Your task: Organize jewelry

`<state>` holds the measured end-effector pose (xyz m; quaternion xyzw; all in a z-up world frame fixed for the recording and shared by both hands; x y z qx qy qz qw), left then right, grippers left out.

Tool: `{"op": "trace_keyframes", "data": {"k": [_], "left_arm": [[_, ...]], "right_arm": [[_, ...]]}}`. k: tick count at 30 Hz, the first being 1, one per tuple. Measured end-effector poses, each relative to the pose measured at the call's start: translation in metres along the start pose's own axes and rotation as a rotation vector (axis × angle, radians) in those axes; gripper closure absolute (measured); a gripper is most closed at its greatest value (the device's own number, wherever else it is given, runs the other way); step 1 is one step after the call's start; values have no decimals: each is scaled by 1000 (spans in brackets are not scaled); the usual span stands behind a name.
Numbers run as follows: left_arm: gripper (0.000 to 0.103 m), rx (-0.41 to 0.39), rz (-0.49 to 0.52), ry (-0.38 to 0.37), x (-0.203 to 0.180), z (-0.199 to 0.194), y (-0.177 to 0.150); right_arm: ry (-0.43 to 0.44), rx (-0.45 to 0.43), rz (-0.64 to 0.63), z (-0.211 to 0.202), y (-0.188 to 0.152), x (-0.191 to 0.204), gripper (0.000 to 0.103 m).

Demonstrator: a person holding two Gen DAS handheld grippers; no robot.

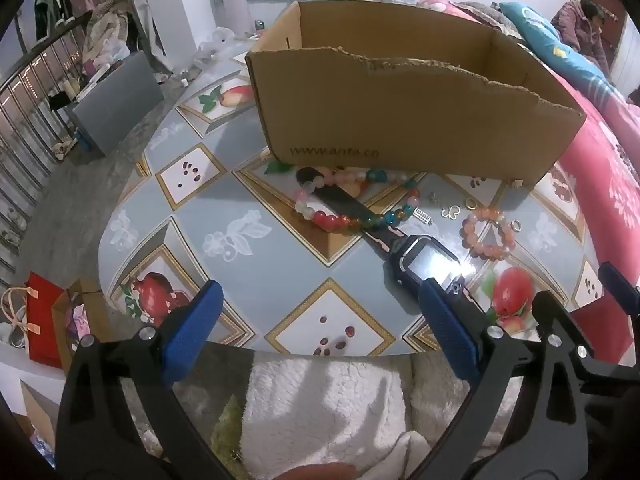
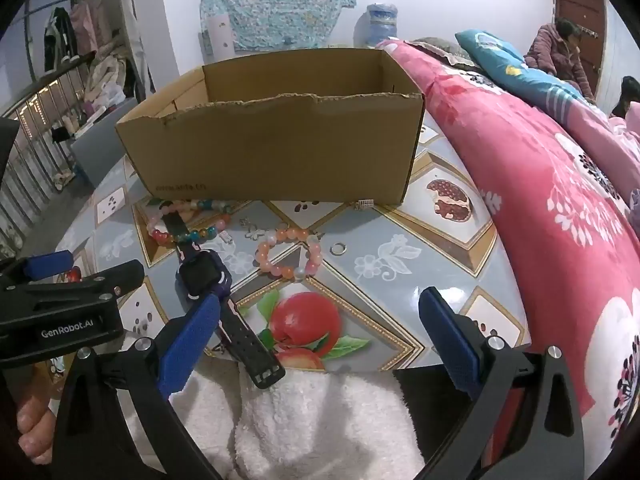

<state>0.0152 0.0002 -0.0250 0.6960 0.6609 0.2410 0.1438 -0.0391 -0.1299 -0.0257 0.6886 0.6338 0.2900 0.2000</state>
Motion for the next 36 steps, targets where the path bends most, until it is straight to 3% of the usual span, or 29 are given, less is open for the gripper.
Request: {"op": "trace_keyframes", "data": {"k": [36], "left_arm": [[8,2,2,0,-3,1,-2]], "right_arm": [[-11,3,-9,1,0,4,6]]}}
Point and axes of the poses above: each gripper's, at about its wrist camera, not at the fingertips, and z roughly the way its jaws point, x to its left, y to its top, the point moved 3 cm from there along z, roughly the way its jaws point, and after that the axes turned 7 degrees about y, right-handed, at the moved point
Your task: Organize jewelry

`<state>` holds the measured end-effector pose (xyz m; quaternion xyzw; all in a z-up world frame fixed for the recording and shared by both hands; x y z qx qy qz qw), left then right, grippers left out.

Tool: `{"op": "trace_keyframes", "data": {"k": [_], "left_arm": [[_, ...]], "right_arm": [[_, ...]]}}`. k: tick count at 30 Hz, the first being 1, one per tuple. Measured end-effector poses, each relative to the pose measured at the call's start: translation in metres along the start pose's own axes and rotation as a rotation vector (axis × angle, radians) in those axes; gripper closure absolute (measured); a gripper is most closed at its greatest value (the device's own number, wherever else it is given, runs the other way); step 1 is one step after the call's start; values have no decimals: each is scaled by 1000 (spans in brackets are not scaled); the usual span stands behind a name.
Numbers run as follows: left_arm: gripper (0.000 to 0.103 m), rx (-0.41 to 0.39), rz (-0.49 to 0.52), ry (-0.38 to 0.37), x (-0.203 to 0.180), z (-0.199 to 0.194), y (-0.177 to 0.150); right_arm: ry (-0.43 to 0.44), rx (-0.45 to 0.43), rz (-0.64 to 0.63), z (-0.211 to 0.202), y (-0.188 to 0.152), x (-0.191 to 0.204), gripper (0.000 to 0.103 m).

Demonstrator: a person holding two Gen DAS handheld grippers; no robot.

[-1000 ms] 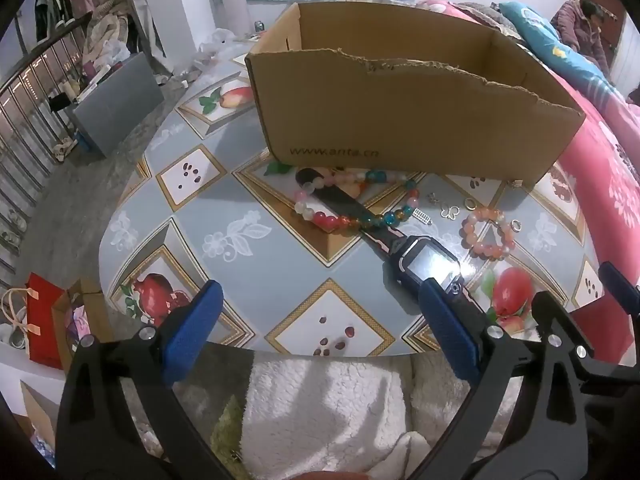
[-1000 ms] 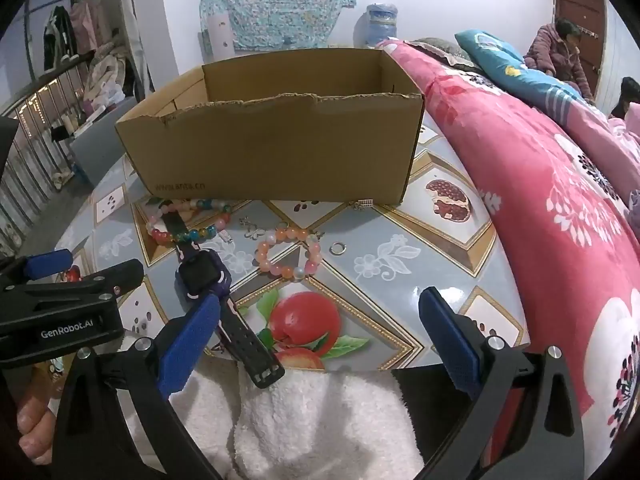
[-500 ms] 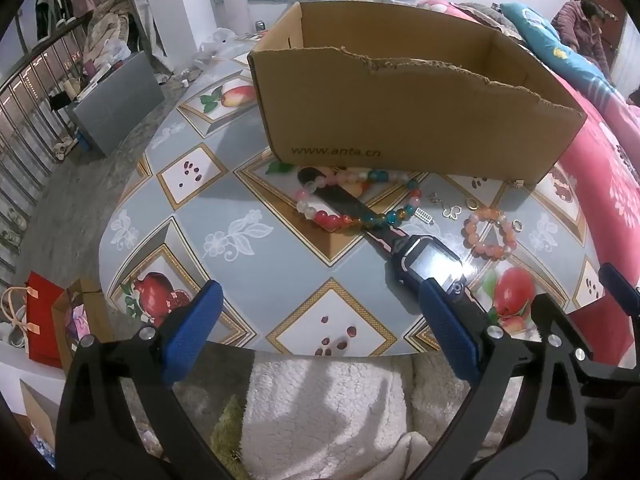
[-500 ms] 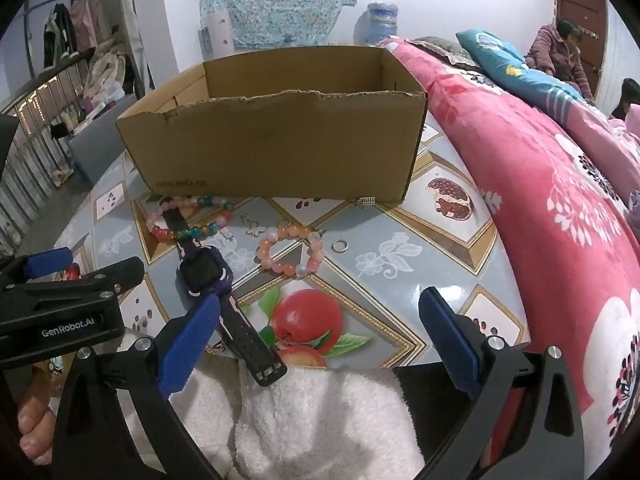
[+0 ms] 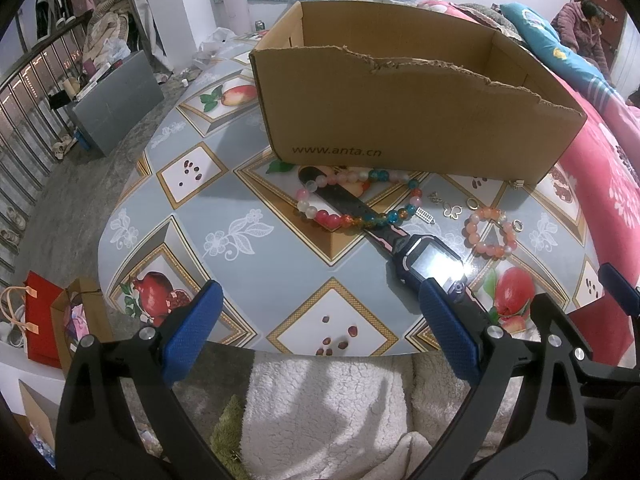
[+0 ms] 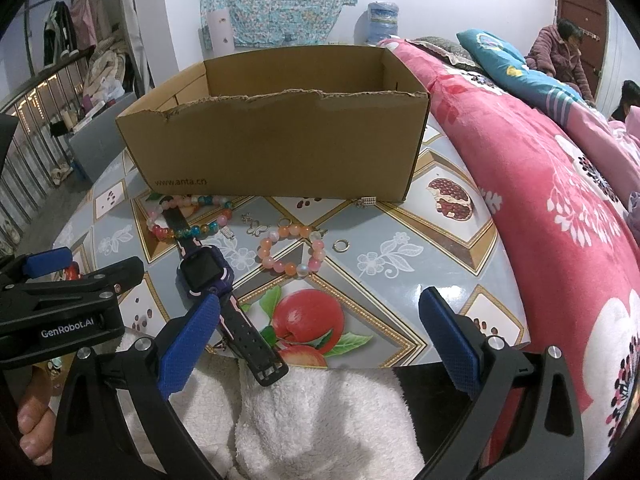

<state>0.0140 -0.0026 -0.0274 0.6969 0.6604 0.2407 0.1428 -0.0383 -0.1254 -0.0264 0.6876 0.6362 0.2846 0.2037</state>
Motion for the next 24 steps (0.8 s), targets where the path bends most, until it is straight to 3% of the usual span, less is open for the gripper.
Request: {"op": "trace_keyframes", "data": {"k": [24], "left_arm": [[8,0,-3,-4,3,0,0]], "right_arm": [[-1,4,1,1,-1,0,6]]}}
Point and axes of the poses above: each gripper's, at about its wrist camera, not at the fingertips, and z roughly the way its jaws point, x to its left, y to its top, the point moved 3 cm from there along z, roughly the way its jaws point, and after that the axes turned 7 degrees about y, right-handed, at the moved point
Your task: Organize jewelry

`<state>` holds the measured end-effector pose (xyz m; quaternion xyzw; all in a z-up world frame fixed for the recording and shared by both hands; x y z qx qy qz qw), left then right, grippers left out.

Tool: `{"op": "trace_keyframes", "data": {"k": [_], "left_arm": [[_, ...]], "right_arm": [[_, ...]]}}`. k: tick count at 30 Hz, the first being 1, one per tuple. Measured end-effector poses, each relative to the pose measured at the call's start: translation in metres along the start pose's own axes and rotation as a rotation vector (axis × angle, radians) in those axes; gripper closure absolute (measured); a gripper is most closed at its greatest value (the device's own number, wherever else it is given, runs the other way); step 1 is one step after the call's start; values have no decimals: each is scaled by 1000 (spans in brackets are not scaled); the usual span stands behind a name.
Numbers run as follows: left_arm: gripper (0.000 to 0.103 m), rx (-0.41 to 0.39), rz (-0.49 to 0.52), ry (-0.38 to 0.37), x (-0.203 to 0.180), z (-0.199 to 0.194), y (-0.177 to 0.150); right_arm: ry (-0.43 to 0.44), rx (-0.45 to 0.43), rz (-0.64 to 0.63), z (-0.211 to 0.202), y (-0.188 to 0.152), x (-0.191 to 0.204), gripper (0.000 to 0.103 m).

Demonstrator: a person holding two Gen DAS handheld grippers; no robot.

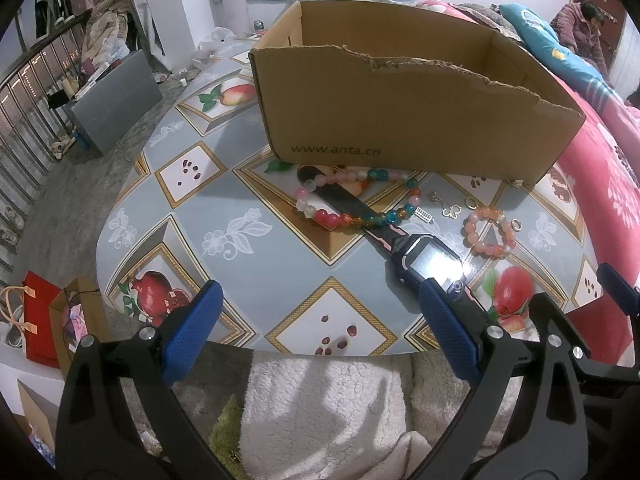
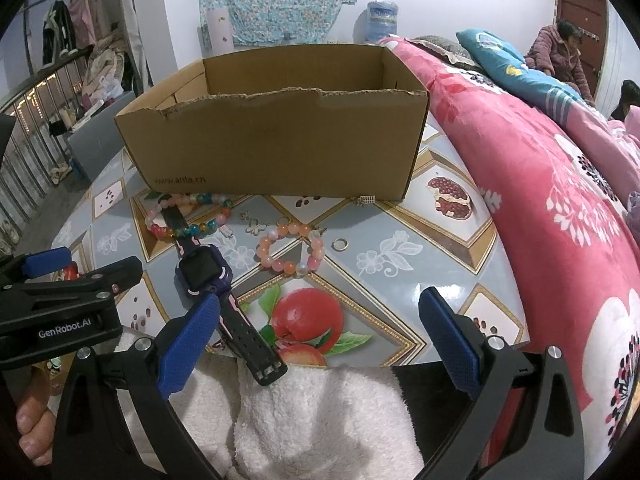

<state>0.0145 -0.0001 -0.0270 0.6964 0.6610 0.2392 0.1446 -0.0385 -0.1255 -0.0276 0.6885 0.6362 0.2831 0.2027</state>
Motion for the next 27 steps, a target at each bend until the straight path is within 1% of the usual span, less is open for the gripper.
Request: {"op": "trace_keyframes", "data": {"k": [10,21,25,27], "left_arm": [[8,1,1,1,0,0,0],[8,6,-4,4,7,8,0],[8,-4,-7,4,12,10,1],[8,-2,-2,-1,14,13,3]], "right_arm": [[4,4,-3,2,-1,-1,6],[6,3,4,3,1,0,6],[31,0,12,3,2,-2,6],[61,-10,5,2,1,-1,6]]}}
Point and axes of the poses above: each gripper's, at about its wrist camera, not at the fingertips, and z roughly the way its jaws point, x to its left, y to its top, the point moved 3 cm from there along z, roughly the way its jaws point, and after that the axes turned 7 degrees about y, right-handed, at the moved point
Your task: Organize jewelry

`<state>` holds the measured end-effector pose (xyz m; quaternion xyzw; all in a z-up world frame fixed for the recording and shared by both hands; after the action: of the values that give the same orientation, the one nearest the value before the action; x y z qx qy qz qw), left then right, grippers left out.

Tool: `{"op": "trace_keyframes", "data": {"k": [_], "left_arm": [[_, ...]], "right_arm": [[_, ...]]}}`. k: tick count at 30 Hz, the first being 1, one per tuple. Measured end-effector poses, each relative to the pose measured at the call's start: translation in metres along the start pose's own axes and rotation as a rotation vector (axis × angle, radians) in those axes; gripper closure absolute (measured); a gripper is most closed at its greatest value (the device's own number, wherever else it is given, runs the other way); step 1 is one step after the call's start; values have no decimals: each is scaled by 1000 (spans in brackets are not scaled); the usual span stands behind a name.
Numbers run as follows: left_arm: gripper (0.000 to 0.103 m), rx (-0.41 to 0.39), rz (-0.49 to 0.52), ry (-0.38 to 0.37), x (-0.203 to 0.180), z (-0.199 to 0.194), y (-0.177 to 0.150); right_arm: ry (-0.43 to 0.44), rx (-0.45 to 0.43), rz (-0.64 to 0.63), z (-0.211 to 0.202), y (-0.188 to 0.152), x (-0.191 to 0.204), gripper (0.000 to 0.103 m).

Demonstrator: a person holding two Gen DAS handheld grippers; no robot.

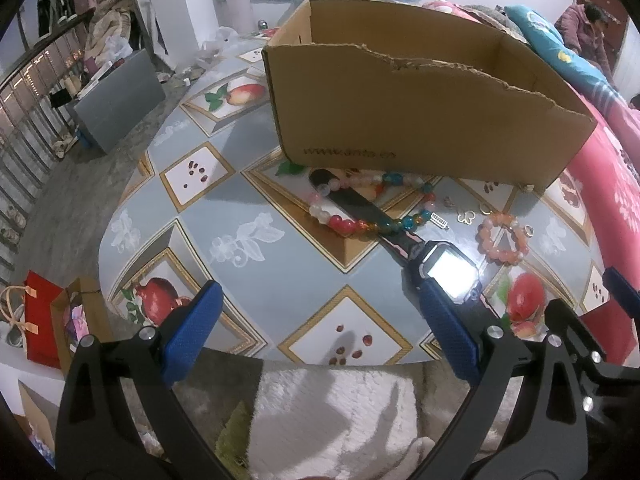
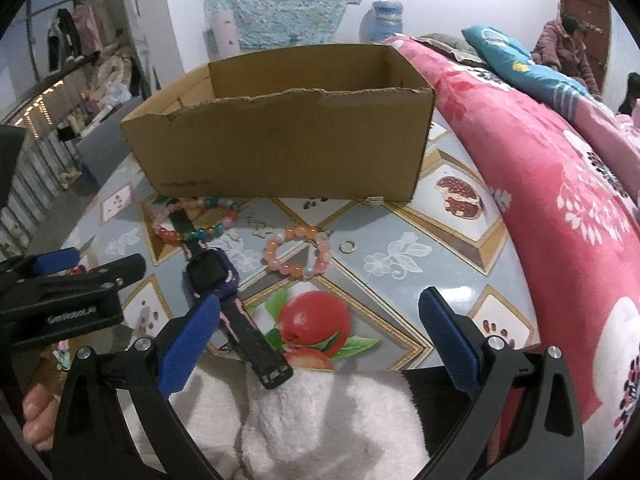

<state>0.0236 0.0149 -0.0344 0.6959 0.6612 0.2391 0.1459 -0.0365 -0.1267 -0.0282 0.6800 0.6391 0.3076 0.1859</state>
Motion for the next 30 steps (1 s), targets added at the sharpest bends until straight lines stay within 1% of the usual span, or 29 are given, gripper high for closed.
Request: {"op": "trace_keyframes", "data": {"k": [4,7,9,11,14,16,18,21,23,24,25,27,28,29,30], "left_arm": [[8,-6,-4,0,10,5,2],[8,-28,3,1,17,7,5],[8,-39,4,-30,20,9,8],[8,-53,-13,-94,25,11,11],[8,-127,-18,-197,30,8,15],[8,-149,-22,-226,31,9,18],[8,-138,-29,-250,31,13,22],[8,-118,-57,-279,30,20,27],[8,-129,-74,-260,30,24,33],[8,-136,-73,-250,30,26,35],[8,-143,-66,-236,29,29,38],[9,-148,-53,-221,29,32,41],[10,-153,-46,-215,29,33,43],[18,-161,-34,-211,28,34,45],[25,-163,-22,-214,27,36,46]], "right_arm": [[60,-14,-42,-3,-2,8,6],[114,-13,-70,-2,-3,15,6],[150,-5,-90,1,-3,21,6],[175,-1,-111,4,-3,27,9],[211,1,-154,8,-2,37,11],[238,-4,-157,8,1,39,14],[265,-7,-145,12,7,39,18],[302,-1,-108,22,20,34,28],[324,12,-77,31,27,33,38],[343,23,-53,37,33,31,41],[353,31,-38,43,37,31,46],[368,45,-17,53,43,31,51],[373,52,-7,59,47,30,56],[372,57,-2,64,51,31,60],[367,61,-4,69,54,32,62]]}}
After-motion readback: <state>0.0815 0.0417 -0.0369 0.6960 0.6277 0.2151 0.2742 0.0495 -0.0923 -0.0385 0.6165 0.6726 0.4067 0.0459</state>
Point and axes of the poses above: each gripper's, at about its wrist camera, not at the fingertips, and z roughly the way its jaws point, x to its left, y to its top, the point moved 3 cm from there along z, roughly the way its jaws point, and after that the axes turned 7 degrees about y, right-handed, at the moved point
